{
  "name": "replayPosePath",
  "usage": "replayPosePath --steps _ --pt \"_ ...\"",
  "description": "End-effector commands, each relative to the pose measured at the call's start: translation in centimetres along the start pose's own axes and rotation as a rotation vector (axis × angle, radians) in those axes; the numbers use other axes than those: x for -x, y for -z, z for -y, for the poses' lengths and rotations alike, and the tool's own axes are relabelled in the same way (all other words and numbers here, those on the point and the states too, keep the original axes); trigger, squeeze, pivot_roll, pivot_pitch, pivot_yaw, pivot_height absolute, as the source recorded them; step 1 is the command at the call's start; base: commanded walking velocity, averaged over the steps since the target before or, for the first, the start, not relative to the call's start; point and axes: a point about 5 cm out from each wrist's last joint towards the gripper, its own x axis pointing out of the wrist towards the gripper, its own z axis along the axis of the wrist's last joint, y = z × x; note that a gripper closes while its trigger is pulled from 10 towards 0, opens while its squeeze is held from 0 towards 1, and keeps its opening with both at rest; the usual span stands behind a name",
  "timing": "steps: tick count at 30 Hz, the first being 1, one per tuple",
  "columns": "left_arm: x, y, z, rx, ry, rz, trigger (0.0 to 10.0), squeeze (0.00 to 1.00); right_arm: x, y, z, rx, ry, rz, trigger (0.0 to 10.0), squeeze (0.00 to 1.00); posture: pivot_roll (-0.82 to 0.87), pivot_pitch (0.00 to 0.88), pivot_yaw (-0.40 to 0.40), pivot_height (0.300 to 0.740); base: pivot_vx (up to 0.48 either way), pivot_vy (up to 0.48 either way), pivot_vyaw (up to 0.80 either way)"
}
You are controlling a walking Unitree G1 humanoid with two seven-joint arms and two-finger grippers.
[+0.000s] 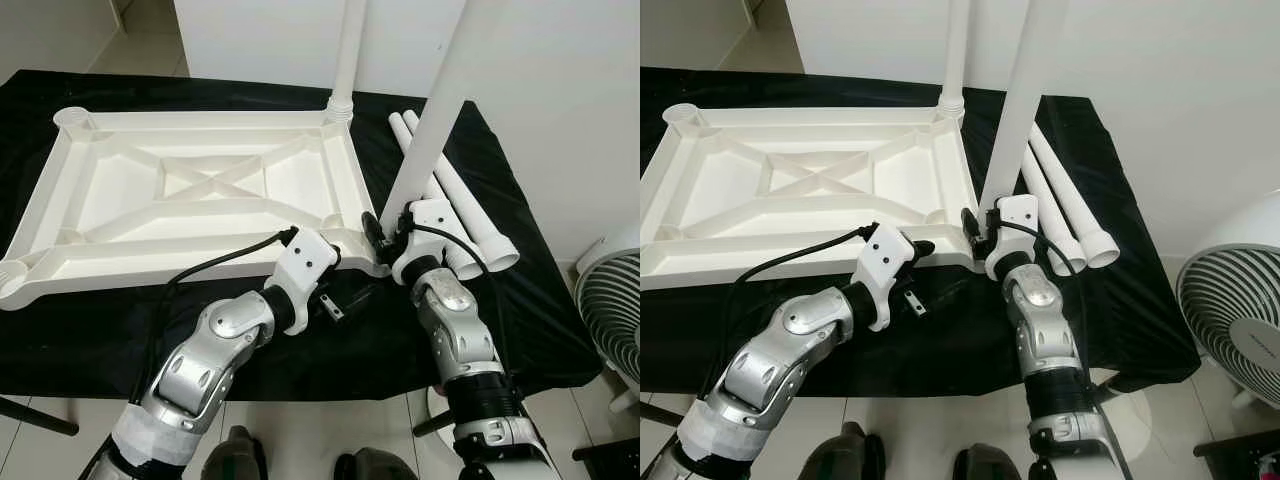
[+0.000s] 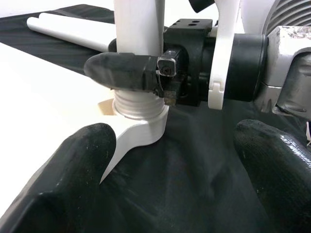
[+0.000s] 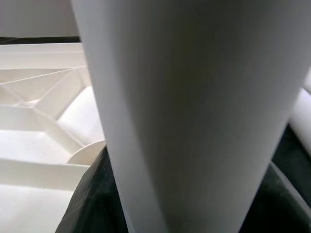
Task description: Building children table
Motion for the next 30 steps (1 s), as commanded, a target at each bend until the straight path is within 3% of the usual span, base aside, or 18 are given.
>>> replayPosePath --steps 1,3,4,7,12,13,14,15,19,23,26,27,28,29,30 --pt "0.0 0.0 0.5 0.008 0.029 -0.002 10.0 0.00 1.1 0.7 1.5 -0.013 0.246 -0.030 10.0 0.00 -0.01 0.047 -0.023 0.740 0.000 0.000 0.00" --pt "0.0 0.0 0.5 0.007 0.031 -0.003 10.0 0.00 1.4 0.7 1.5 -0.007 0.298 -0.028 10.0 0.00 -0.01 0.047 -0.023 0.740 0.000 0.000 0.00" --pt "0.0 0.0 0.6 0.009 0.034 -0.003 10.0 0.00 1.7 0.8 0.6 -0.031 0.317 -0.034 10.0 0.00 -0.01 0.045 -0.022 0.740 0.000 0.000 0.00" --pt "-0.1 0.0 0.6 0.009 0.035 -0.004 10.0 0.00 1.7 0.6 -0.3 -0.041 0.277 -0.032 10.0 0.00 -0.02 0.040 -0.018 0.740 0.000 0.000 0.00" --pt "0.0 0.0 0.7 0.008 0.043 -0.006 10.0 0.00 1.7 0.5 0.3 -0.039 0.300 -0.041 10.0 0.00 -0.02 0.038 -0.021 0.740 0.000 0.000 0.00" --pt "-0.1 0.0 0.6 0.007 0.043 -0.006 10.0 0.00 1.8 0.4 0.3 -0.040 0.304 -0.042 10.0 0.09 -0.02 0.037 -0.022 0.740 0.000 0.000 0.00" --pt "-0.1 0.0 0.6 0.007 0.043 -0.006 10.0 0.00 1.8 0.4 0.3 -0.040 0.304 -0.042 10.0 0.09 -0.02 0.037 -0.022 0.740 0.000 0.000 0.00" --pt "-0.1 0.0 0.6 0.007 0.043 -0.006 10.0 0.00 1.8 0.4 0.1 -0.051 0.296 -0.039 10.0 1.00 -0.02 0.034 -0.022 0.740 0.000 0.000 0.00" --pt "-0.1 0.1 0.6 0.006 0.040 -0.006 10.0 0.00 1.8 0.1 -0.3 -0.070 0.274 -0.021 10.0 1.00 -0.02 0.026 -0.026 0.740 0.000 0.000 0.00" --pt "-0.1 0.1 0.6 0.004 0.039 -0.006 10.0 0.00 1.2 -1.2 -0.1 -0.079 0.132 0.038 10.0 1.00 -0.02 0.017 -0.027 0.740 0.000 0.000 0.00" --pt "-0.1 0.1 0.6 0.004 0.039 -0.006 10.0 0.00 1.1 -1.4 0.0 -0.084 0.104 0.045 10.0 1.00 -0.02 0.017 -0.027 0.740 0.000 0.000 0.00" --pt "-0.1 0.1 0.6 0.001 0.039 -0.006 10.0 0.00 0.9 -1.7 0.3 -0.079 0.055 0.044 10.0 0.80 -0.02 0.013 -0.027 0.740 0.000 0.000 0.00" --pt "-0.1 0.1 0.6 0.000 0.039 -0.006 10.0 0.00 0.7 -1.9 0.6 -0.078 0.024 0.041 10.0 0.80 -0.02 0.013 -0.027 0.740 0.000 0.000 0.00" --pt "-0.1 0.1 0.5 -0.002 0.039 -0.006 10.0 0.00 0.6 -2.0 0.9 -0.066 -0.015 0.041 10.0 0.00 -0.02 0.012 -0.027 0.740 0.000 0.000 0.00" --pt "-0.1 0.1 0.5 -0.002 0.039 -0.006 10.0 0.00 0.6 -2.0 0.9 -0.066 -0.015 0.041 10.0 0.00 -0.02 0.012 -0.027 0.740 0.000 0.000 0.00"
